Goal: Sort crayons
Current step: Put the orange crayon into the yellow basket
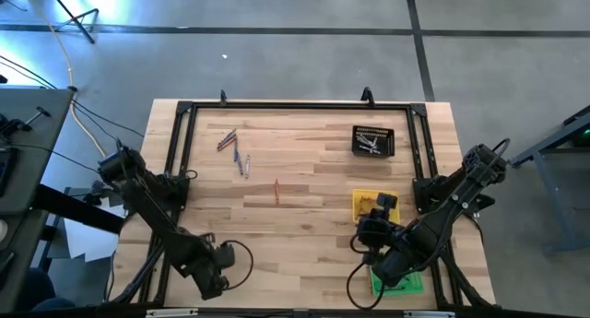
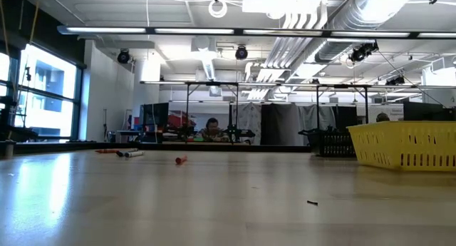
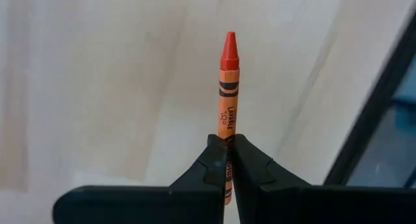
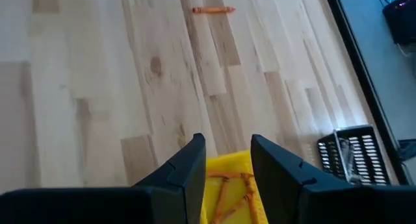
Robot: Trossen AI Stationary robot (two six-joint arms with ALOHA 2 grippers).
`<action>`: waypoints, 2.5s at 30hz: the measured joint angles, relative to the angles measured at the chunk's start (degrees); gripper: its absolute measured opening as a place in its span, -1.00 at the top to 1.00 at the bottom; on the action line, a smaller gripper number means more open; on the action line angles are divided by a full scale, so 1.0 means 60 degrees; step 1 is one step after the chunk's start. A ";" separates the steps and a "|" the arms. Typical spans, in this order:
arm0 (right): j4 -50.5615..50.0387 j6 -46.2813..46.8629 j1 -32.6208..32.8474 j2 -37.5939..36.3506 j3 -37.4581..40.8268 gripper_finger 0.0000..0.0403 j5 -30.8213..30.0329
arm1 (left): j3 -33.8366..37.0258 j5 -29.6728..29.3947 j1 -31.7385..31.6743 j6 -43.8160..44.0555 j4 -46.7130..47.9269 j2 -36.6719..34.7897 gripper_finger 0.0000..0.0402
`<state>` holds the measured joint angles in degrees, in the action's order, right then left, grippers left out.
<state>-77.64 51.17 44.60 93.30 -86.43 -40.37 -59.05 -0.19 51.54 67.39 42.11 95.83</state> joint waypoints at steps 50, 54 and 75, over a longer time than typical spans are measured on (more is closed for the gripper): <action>1.1803 -0.7848 -0.3131 -0.0817 0.3917 0.42 0.2180 | 0.0022 -1.0418 -0.2030 -0.9527 -0.7777 -0.0718 1.00; 1.4357 -0.7847 -0.3888 -0.1548 0.5246 0.42 0.3319 | 0.0026 -1.0661 -0.1774 -0.9585 -0.7698 -0.0718 1.00; 1.9938 -0.7357 -0.4475 -0.1071 0.6772 0.42 0.5054 | 0.0030 -1.0675 -0.2619 -0.9013 -0.8605 -0.0574 1.00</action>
<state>41.99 7.02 17.75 86.87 -45.80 -10.05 -58.87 -64.25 35.83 13.31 -9.52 92.39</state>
